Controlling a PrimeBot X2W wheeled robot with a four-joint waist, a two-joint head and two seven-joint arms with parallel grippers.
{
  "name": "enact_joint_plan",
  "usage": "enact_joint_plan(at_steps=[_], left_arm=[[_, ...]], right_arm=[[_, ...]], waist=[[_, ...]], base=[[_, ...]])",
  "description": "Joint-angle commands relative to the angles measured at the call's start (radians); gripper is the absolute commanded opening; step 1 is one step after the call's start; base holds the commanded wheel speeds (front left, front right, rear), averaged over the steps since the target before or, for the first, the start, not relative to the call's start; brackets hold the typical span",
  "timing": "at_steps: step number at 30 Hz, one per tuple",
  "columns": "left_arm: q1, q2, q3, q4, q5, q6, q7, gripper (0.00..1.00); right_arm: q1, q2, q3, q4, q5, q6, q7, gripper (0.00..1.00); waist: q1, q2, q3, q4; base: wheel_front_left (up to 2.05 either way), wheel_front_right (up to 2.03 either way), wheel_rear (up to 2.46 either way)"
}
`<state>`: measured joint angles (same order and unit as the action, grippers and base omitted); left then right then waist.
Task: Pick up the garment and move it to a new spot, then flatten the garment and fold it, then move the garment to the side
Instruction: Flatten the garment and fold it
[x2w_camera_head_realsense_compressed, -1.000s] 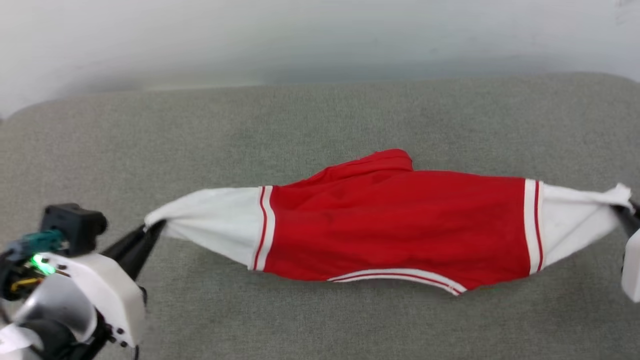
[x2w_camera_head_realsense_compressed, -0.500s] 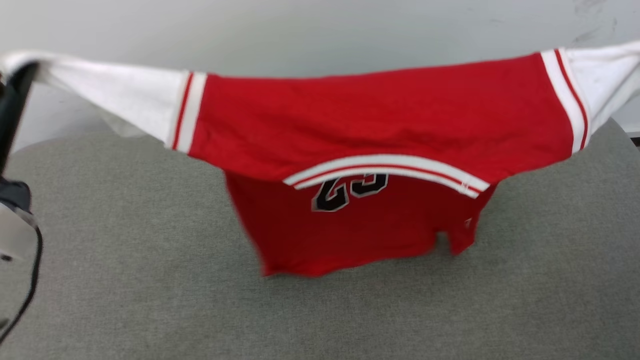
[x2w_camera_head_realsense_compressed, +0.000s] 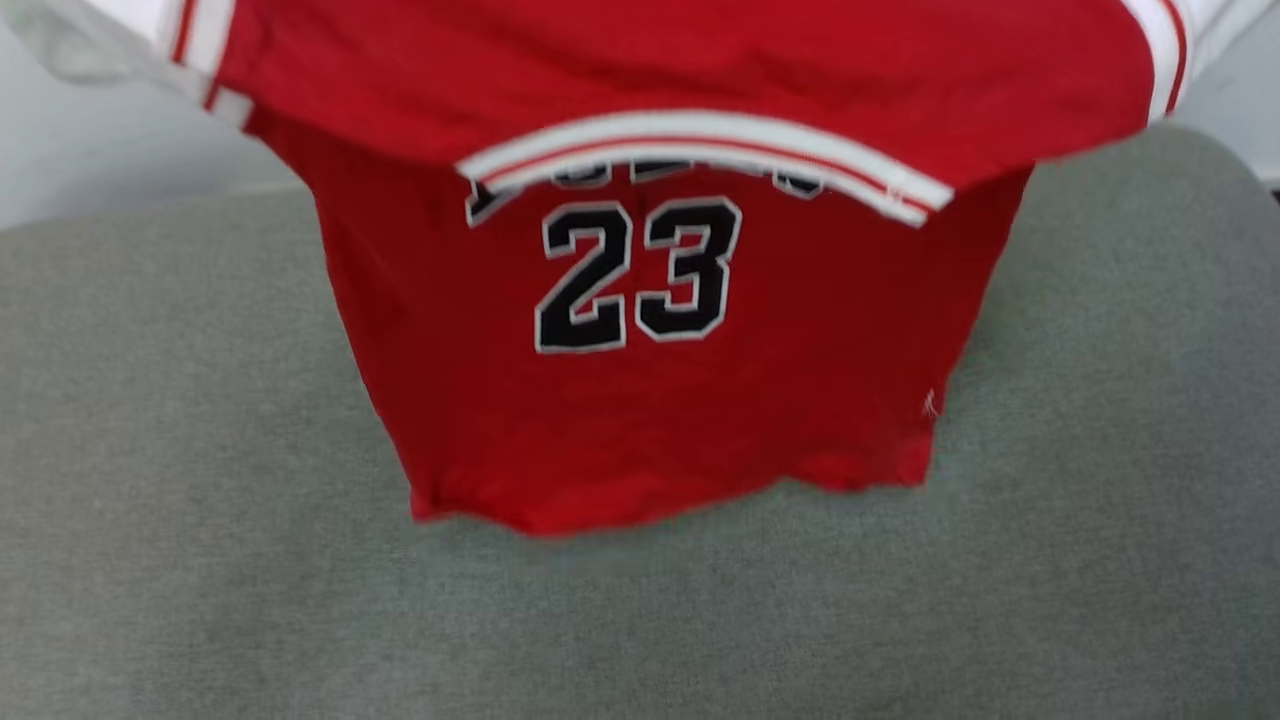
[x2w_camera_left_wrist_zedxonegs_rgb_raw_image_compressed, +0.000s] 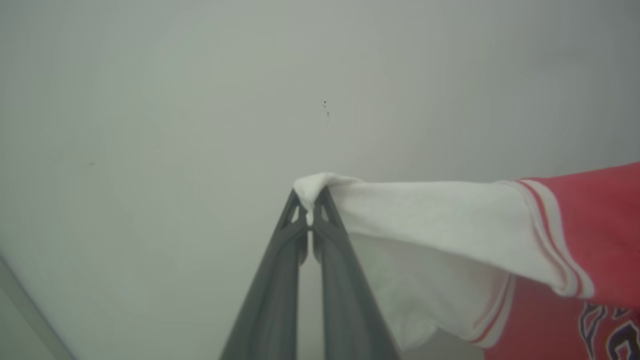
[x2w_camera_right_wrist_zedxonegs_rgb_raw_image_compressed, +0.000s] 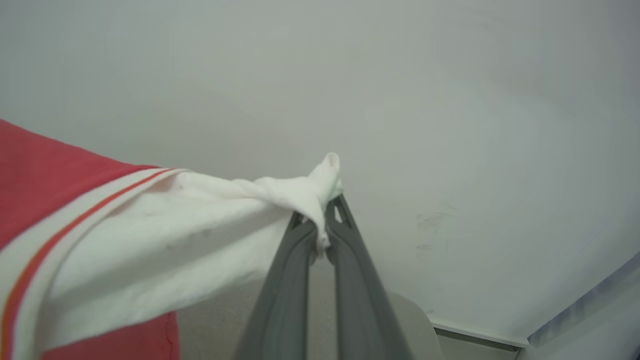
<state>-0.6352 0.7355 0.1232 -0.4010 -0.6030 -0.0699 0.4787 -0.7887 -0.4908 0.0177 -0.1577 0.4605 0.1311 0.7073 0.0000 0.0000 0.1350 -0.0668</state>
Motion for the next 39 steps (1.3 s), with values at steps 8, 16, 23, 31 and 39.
enact_joint_plan(at_steps=[8, 16, 23, 31, 39], left_arm=[[-0.341, 0.034, -0.091, 0.208, 0.046, -0.034, -0.079, 0.0], [-0.689, -0.042, -0.17, 0.498, 0.132, -0.034, -0.269, 0.0], [-0.855, -0.092, -0.225, 0.706, 0.178, -0.042, -0.43, 0.0], [-0.776, -0.145, -0.303, 0.841, 0.165, -0.055, -0.55, 0.0], [-0.546, -0.169, -0.371, 0.895, 0.134, -0.058, -0.617, 0.0]], right_arm=[[-0.3, 0.045, 0.045, 0.165, -0.057, -0.001, -0.111, 0.0], [-0.615, 0.132, 0.03, 0.427, -0.208, -0.001, -0.332, 0.0], [-0.749, 0.203, -0.024, 0.633, -0.324, -0.001, -0.513, 0.0], [-0.665, 0.24, 0.001, 0.781, -0.349, -0.001, -0.614, 0.0], [-0.485, 0.215, 0.054, 0.856, -0.297, -0.001, -0.63, 0.0]], waist=[[0.0, 0.0, 0.248, -0.014], [0.0, 0.0, 0.411, 0.004], [0.0, 0.0, 0.488, 0.031], [0.0, 0.0, 0.503, 0.061], [0.0, 0.0, 0.43, 0.079]], base=[[0.0, 0.0, 0.0], [0.0, 0.0, 0.0], [0.0, 0.0, 0.0], [0.0, 0.0, 0.0], [0.0, 0.0, 0.0]])
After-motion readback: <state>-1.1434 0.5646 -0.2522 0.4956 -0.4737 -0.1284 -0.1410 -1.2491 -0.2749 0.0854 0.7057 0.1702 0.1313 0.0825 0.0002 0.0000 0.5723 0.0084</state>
